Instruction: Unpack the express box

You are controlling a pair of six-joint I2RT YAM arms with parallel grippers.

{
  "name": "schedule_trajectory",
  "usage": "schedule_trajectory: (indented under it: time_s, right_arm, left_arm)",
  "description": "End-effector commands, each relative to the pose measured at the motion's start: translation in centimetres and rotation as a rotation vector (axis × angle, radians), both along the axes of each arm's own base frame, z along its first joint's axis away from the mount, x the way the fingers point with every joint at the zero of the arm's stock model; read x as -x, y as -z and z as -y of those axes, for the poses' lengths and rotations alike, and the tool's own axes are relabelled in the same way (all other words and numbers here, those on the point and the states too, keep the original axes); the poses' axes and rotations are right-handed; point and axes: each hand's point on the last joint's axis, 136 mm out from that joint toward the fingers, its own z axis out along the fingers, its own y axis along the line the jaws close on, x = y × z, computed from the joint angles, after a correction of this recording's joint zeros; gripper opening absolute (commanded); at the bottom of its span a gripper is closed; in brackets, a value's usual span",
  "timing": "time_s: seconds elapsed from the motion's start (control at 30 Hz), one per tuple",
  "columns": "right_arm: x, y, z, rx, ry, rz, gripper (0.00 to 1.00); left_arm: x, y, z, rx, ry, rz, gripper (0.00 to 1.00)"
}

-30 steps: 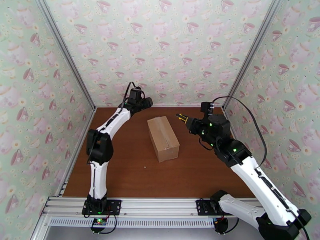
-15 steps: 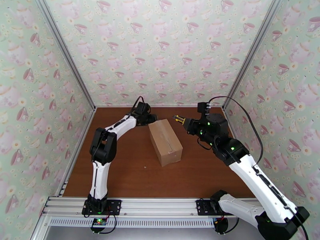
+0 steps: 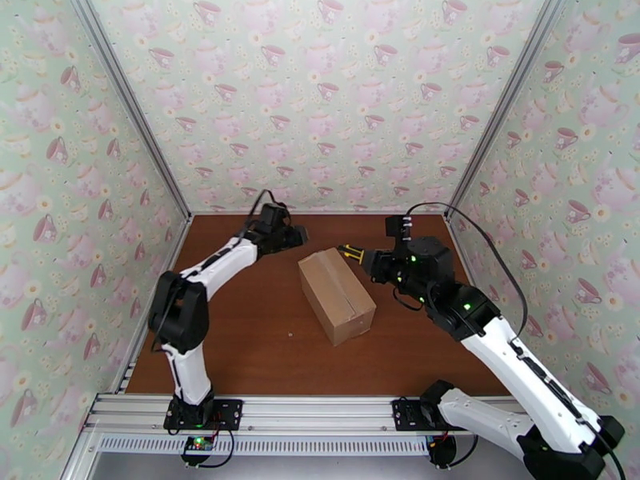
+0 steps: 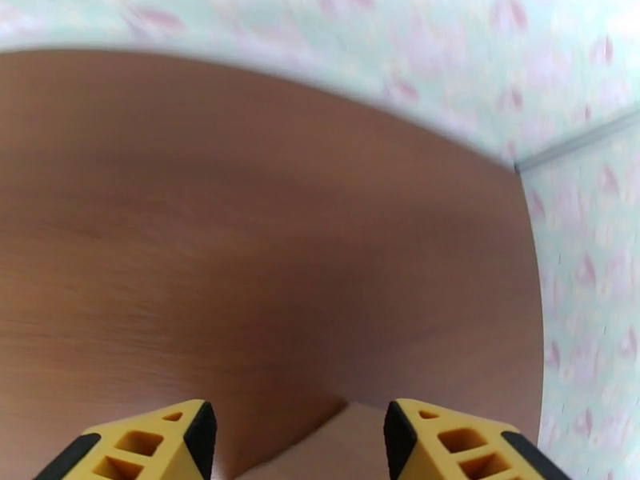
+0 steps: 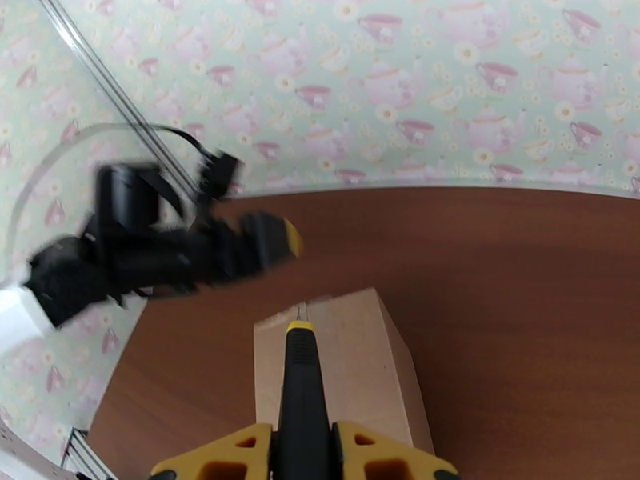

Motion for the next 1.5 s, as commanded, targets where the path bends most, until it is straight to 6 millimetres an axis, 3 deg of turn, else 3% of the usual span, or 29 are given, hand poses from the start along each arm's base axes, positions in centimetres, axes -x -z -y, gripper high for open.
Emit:
schedule_trajectory:
  time_s: [0.0,0.1,0.17,0.23,0.33,0.43,0.63,0.87,1.07,1.47]
  right_arm:
    - [-0.1,0.8,-0.4,0.042,-0.026,-0.003,0.0]
    - [-0.3,0.3,-0.8,0.044,-0.041,0.009,0.0]
    - [-0.5,0.0,-1.0,0.047,-0.047,0.014,0.0]
    - [-0.7,-0.3,-1.3,0.053,-0.061,0.017,0.0]
    - [-1.0,-0.6,-1.7,0.074,-0.074,0.014,0.0]
    - [-1.5,-0.9,-2.1,0.097,-0.086,0.017,0.0]
    - [-2.6,-2.1,-3.4,0.142,-0.135,0.038,0.0]
    - [-3.4,-1.9,-4.2,0.208,-0.176,0.041,0.0]
    - [-3.1,-1.1,-4.7,0.242,-0.2,0.042,0.0]
    - [-3.5,2.5,-5.9,0.373,-0.225,0.006,0.0]
  left_arm:
    - [2.5,-4.2,-2.9,-0.049,-0.064,0.059,0.64]
    - [6.2,-4.9,-2.6,0.008,-0.054,0.029,0.69]
    - [8.8,-4.5,-1.8,0.044,-0.039,0.0,0.77]
    - [11.5,-3.8,-0.3,0.1,-0.013,-0.034,0.78]
    - [14.3,-2.4,1.5,0.158,0.002,-0.081,0.78]
    - [15.6,-1.0,3.1,0.21,0.005,-0.113,0.78]
    - [15.4,1.0,5.5,0.259,0.003,-0.166,0.78]
    - [13.9,2.8,7.3,0.272,0.011,-0.208,0.77]
    - [13.6,4.8,7.5,0.245,0.005,-0.245,0.75]
    - [14.9,8.1,4.8,0.086,-0.047,-0.326,0.68]
